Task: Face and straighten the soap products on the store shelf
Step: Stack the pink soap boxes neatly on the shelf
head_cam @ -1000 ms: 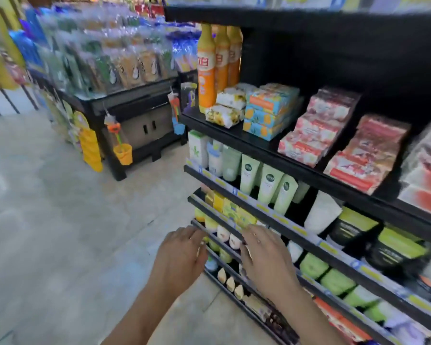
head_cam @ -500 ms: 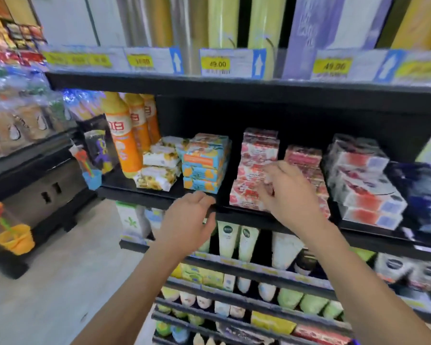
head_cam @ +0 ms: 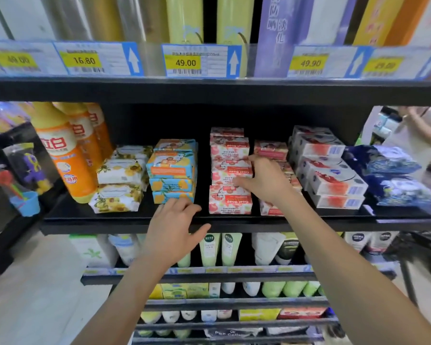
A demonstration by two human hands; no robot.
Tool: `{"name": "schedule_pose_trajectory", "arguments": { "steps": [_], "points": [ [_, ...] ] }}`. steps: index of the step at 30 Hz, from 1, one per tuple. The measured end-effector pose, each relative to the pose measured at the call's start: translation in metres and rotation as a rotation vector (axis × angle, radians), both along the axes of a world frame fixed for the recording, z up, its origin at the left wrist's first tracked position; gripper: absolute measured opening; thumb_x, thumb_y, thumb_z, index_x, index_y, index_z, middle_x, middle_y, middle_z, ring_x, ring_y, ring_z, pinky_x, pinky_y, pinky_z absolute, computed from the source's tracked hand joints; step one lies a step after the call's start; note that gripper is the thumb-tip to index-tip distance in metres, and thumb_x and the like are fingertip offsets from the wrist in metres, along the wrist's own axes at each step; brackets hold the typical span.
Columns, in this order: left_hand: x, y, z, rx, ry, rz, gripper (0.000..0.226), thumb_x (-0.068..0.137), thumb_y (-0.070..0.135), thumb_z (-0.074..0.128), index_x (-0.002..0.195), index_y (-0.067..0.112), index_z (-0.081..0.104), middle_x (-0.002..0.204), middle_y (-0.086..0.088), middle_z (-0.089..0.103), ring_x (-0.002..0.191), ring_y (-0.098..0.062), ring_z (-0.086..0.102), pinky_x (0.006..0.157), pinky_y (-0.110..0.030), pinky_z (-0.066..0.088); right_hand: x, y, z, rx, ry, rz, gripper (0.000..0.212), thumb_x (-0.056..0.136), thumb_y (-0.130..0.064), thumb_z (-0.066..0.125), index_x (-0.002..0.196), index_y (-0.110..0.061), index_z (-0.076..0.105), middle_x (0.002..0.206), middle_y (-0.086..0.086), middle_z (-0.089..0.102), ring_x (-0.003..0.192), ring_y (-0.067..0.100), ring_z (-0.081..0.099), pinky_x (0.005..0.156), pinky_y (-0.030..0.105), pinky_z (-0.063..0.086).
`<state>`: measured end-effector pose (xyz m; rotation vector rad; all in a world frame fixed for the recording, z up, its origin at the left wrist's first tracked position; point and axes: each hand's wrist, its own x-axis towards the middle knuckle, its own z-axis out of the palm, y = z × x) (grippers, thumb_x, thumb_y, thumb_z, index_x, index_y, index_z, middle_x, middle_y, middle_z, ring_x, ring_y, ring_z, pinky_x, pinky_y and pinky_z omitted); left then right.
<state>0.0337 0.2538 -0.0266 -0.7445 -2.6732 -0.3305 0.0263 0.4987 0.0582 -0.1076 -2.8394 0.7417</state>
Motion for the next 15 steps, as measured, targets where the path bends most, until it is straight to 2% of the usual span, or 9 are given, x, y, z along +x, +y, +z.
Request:
{"name": "schedule_pose_trajectory", "arguments": {
  "steps": [4,8,11,13,15],
  "points": [
    [0.000,0.001,-0.001,0.013,0.022,-0.003,0.063,0.087,0.066,0.042,0.113,0.019,0.074,0.104,0.003,0.066,0.097,-0.024,0.060,0.081,-0.040,0.052,0.002,0.001,0.002,-0.078,0.018,-0.032,0.080,0.082,-0.041,0.084,0.146,-0.006,0.049,0.127,0.012,0.068,0.107,0.025,0.066,0.059,0.016,0.038],
    [-0.001,0.001,0.000,0.018,0.011,-0.007,0.062,0.086,0.066,0.042,0.112,0.019,0.075,0.104,0.003,0.066,0.098,-0.025,0.061,0.081,-0.040,0.053,0.007,0.003,-0.002,-0.122,0.081,-0.067,0.084,0.075,-0.045,0.089,0.141,-0.007,0.055,0.120,0.009,0.070,0.106,0.023,0.066,0.076,0.023,0.044],
    [0.001,0.001,0.004,0.031,-0.047,-0.013,0.068,0.084,0.069,0.039,0.116,0.020,0.074,0.110,0.004,0.066,0.104,-0.024,0.060,0.087,-0.042,0.053,0.014,0.003,-0.005,-0.139,0.157,-0.089,0.079,0.072,-0.042,0.092,0.136,-0.010,0.058,0.107,0.006,0.068,0.097,0.021,0.064,0.074,0.025,0.044],
    [0.004,0.002,0.010,0.081,-0.118,-0.012,0.068,0.085,0.072,0.040,0.123,0.023,0.070,0.118,0.007,0.066,0.112,-0.021,0.059,0.094,-0.040,0.051,0.022,0.005,-0.005,-0.141,0.205,-0.095,0.080,0.071,-0.041,0.093,0.137,-0.011,0.058,0.117,0.006,0.066,0.105,0.021,0.062,0.081,0.026,0.046],
    [0.007,0.004,0.018,0.220,-0.188,-0.010,0.054,0.091,0.063,0.056,0.127,0.025,0.068,0.123,0.011,0.065,0.116,-0.016,0.058,0.095,-0.036,0.050,0.033,0.007,-0.005,-0.157,0.257,-0.105,0.084,0.069,-0.042,0.093,0.139,-0.014,0.057,0.131,0.005,0.061,0.115,0.020,0.059,0.093,0.027,0.048]
  ]
}}
